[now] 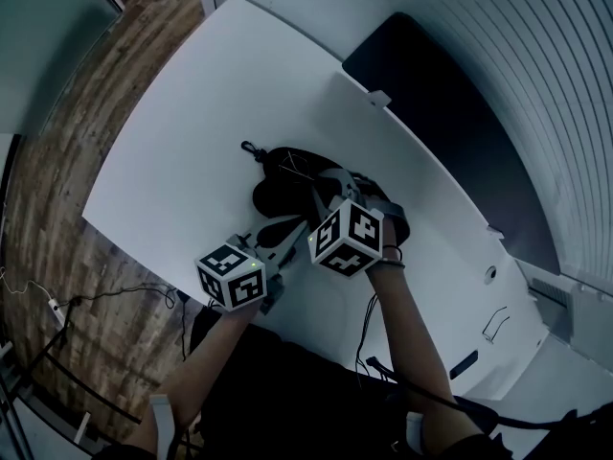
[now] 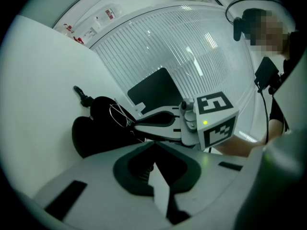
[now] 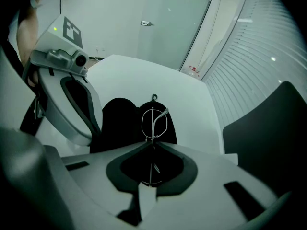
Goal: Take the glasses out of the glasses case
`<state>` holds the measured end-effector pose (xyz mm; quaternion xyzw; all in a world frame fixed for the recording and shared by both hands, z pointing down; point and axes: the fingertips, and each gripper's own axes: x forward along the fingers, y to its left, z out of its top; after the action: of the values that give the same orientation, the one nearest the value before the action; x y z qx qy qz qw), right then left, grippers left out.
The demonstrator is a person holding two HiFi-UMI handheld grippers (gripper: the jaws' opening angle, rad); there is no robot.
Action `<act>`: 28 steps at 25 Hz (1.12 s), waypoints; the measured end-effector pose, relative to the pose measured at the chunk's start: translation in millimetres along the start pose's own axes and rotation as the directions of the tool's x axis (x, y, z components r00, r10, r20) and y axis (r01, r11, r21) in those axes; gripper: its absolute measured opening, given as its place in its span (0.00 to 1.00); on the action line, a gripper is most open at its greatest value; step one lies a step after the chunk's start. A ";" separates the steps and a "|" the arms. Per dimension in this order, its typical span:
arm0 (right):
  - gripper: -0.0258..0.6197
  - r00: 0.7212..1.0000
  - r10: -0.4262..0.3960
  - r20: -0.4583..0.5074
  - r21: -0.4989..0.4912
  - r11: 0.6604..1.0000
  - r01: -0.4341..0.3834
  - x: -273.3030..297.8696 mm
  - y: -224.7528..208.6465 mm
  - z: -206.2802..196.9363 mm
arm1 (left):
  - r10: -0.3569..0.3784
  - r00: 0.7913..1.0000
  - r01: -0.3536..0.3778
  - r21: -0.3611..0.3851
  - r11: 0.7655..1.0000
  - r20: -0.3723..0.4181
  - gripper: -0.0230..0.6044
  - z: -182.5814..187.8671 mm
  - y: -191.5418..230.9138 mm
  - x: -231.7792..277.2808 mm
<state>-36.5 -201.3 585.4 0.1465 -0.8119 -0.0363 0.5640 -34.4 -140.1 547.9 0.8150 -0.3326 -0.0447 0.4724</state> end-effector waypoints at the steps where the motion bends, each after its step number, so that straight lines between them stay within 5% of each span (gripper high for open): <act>1: 0.09 1.000 -0.003 0.002 0.004 1.000 0.003 -1.6 -0.3 0.4 | 0.001 1.000 -0.001 0.001 1.000 -0.001 0.05 0.1 -0.3 -1.0; 28: 0.09 0.985 -0.124 0.119 0.136 0.985 0.108 -73.1 3.8 13.4 | -0.048 0.999 0.050 0.133 0.990 -0.022 0.05 13.6 -65.1 -15.1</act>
<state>-26.2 -178.7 515.2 0.2273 -0.8368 -0.0259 0.4975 -18.8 -119.7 484.8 0.8530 -0.3102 -0.0263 0.4188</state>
